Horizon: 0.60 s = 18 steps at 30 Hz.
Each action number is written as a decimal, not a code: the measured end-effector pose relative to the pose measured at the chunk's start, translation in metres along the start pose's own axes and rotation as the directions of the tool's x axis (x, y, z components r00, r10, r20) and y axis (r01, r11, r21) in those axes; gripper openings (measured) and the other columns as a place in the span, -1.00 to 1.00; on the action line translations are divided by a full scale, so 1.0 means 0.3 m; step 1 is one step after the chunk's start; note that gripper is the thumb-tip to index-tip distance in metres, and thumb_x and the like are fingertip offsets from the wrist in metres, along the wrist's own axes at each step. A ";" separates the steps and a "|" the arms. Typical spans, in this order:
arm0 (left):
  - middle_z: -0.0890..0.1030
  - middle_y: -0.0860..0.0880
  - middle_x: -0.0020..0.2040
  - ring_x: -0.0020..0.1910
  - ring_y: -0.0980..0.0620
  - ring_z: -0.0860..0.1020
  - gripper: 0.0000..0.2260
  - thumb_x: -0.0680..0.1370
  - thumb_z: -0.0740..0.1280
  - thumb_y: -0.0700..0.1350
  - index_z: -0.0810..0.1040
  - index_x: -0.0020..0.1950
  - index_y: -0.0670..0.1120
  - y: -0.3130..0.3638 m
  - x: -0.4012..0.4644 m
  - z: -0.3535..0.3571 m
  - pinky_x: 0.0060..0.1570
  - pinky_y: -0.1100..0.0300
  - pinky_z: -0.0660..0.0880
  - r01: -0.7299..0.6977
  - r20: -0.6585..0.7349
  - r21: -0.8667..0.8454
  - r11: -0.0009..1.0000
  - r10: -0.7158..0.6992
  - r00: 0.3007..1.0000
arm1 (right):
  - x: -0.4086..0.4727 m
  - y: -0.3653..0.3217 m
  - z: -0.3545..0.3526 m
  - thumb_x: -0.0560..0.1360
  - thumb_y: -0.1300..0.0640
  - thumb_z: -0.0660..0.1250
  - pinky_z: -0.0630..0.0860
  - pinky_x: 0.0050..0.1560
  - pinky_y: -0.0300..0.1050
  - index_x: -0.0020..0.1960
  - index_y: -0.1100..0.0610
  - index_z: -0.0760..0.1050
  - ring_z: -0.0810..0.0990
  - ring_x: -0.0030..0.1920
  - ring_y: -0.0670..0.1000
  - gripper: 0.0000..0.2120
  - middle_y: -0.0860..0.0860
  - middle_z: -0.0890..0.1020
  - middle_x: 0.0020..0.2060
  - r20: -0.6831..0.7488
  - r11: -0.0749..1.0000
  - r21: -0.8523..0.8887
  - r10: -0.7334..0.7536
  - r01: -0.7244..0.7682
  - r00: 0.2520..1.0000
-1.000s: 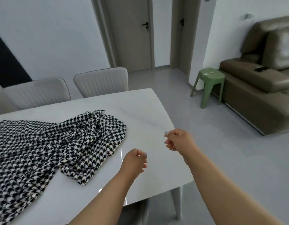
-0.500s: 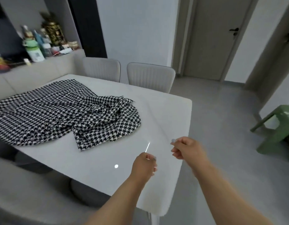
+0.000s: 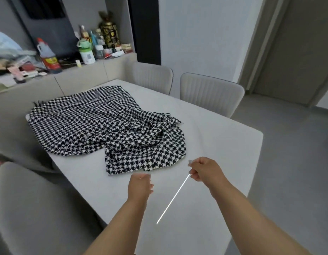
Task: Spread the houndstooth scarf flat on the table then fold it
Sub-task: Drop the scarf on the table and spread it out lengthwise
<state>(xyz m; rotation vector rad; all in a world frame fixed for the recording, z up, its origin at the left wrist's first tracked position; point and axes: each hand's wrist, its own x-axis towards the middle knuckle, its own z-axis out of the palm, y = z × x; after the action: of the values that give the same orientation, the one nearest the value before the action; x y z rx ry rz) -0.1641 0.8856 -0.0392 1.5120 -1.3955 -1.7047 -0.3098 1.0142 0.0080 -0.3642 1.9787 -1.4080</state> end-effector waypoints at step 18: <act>0.19 -0.13 0.56 0.50 -0.17 0.22 -0.25 0.58 0.33 -0.11 -0.09 0.60 -0.04 0.049 0.460 -0.096 0.43 -0.02 0.21 0.189 -0.458 -0.115 0.975 -0.221 0.861 | 0.739 0.058 0.174 0.45 0.19 0.43 0.60 0.04 0.12 0.01 0.30 0.51 0.65 -0.06 0.25 -0.78 0.23 0.63 -0.06 0.129 0.877 0.093 0.459 -0.471 0.879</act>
<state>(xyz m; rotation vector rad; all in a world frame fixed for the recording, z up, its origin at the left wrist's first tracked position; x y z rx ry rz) -0.1811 0.7523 -0.0844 1.9295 -0.9415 -1.3472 -0.4357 0.8554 -0.0974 0.0964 1.7327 -1.1613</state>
